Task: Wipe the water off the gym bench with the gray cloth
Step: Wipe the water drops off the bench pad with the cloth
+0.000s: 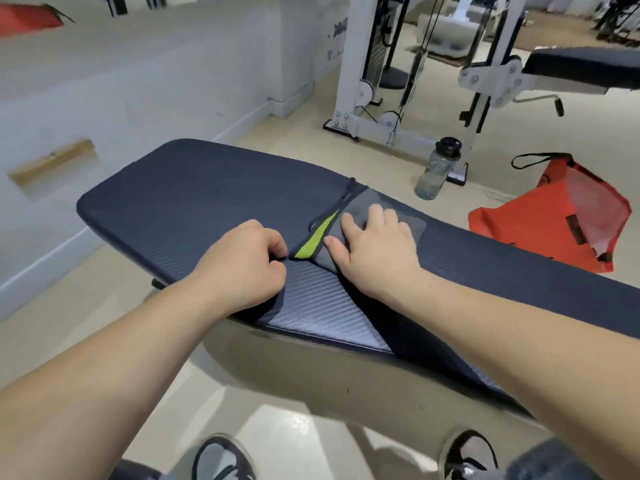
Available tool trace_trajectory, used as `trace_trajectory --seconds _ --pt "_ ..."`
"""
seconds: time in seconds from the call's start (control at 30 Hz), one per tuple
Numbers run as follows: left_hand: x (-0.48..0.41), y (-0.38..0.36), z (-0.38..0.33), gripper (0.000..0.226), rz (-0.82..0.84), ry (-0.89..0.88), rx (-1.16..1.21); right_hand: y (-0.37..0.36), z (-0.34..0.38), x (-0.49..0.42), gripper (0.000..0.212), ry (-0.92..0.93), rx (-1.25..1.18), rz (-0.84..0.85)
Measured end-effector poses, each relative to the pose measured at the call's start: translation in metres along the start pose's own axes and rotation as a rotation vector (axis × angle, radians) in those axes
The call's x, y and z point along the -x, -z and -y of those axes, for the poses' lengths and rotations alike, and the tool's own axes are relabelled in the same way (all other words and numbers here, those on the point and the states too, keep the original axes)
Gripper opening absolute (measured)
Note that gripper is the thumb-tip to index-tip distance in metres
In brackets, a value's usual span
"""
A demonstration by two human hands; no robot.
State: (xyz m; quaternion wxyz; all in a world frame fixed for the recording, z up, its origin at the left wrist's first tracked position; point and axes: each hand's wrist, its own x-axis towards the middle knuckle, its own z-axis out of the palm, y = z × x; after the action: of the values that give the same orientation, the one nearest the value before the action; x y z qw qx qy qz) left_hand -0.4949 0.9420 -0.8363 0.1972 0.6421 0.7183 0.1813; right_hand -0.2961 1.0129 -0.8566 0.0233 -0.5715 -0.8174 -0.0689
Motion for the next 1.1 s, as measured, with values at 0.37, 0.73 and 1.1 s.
trace_trajectory --seconds 0.37,0.73,1.1 --pt "0.0 0.001 0.0 0.024 0.021 -0.001 0.054 0.006 -0.035 0.043 0.068 0.368 -0.043 -0.034" --pt "0.001 0.022 0.038 0.023 -0.054 0.069 0.009 -0.006 -0.001 -0.058 0.068 -0.294 0.027 0.113" --pt "0.019 0.046 0.084 0.033 -0.133 0.189 -0.056 0.007 0.091 0.03 0.064 0.463 -0.005 -0.108"
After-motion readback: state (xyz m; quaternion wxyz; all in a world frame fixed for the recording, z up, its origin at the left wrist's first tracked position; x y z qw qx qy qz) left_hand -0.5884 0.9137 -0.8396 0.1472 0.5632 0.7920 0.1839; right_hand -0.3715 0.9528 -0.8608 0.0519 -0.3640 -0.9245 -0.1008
